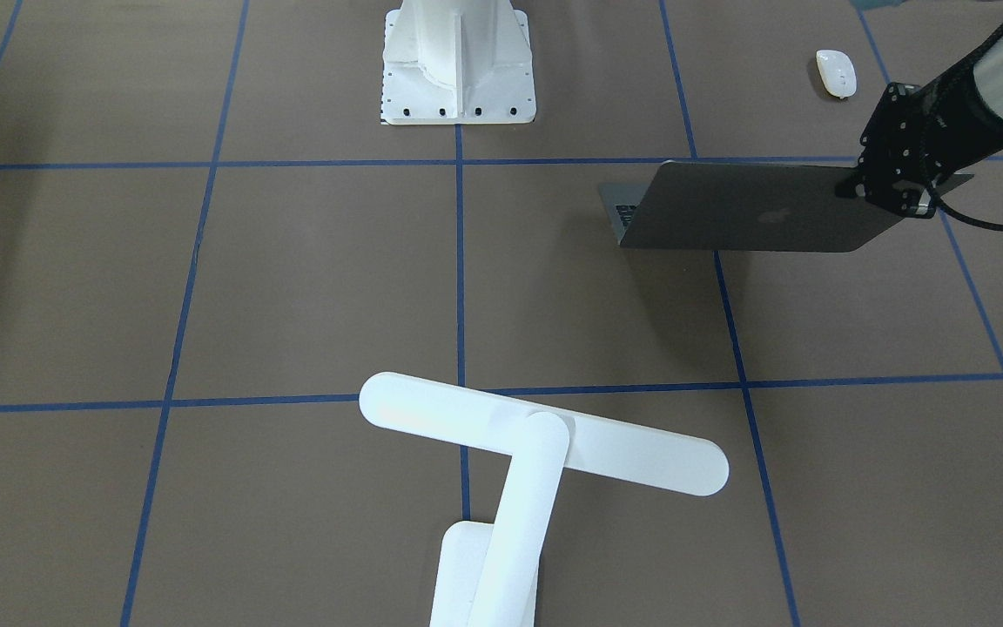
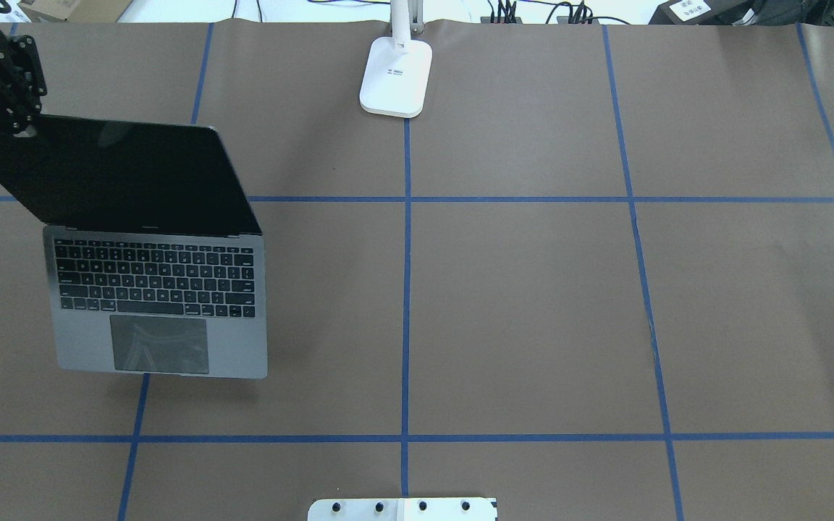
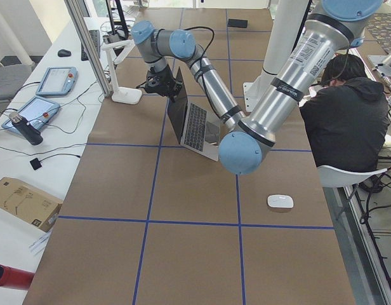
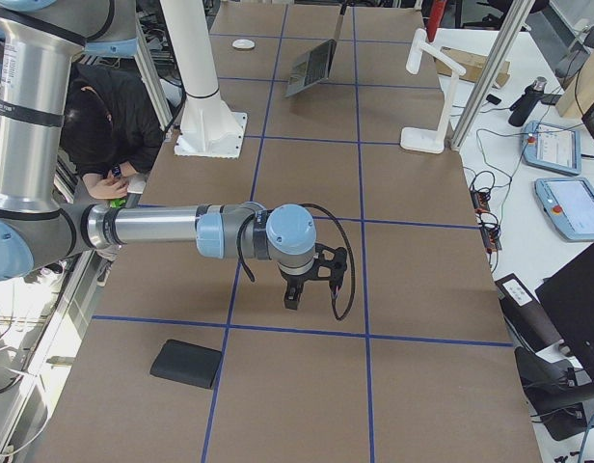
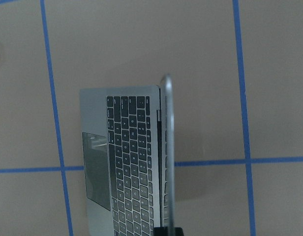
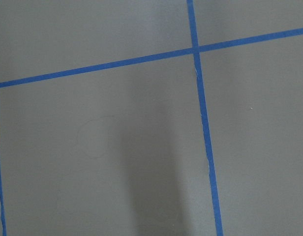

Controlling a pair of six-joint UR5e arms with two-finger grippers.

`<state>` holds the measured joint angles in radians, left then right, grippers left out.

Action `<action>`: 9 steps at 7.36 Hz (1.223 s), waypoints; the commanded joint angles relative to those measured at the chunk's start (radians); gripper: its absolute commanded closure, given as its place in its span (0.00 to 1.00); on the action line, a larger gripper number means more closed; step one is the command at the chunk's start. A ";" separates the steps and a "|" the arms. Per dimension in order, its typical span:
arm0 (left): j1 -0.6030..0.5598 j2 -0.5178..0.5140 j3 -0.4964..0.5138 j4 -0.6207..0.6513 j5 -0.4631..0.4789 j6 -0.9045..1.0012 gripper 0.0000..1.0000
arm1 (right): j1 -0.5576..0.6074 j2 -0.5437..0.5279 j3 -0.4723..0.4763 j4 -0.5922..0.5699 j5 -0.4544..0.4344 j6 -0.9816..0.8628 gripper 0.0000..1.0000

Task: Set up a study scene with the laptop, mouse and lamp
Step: 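Lower the laptop and slide it toward the white lamp with left gripper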

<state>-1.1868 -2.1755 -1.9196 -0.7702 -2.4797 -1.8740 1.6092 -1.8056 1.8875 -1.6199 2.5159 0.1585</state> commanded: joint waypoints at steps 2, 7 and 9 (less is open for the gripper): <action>0.044 -0.124 0.152 -0.064 -0.054 -0.088 1.00 | 0.000 0.006 -0.002 0.000 0.001 0.010 0.01; 0.102 -0.222 0.401 -0.310 -0.045 -0.246 1.00 | 0.000 0.006 -0.007 0.002 0.001 0.019 0.01; 0.102 -0.251 0.494 -0.383 -0.042 -0.249 1.00 | 0.000 0.014 -0.013 0.002 0.001 0.023 0.01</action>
<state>-1.0857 -2.4038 -1.4869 -1.1125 -2.5240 -2.1207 1.6091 -1.7951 1.8790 -1.6186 2.5172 0.1777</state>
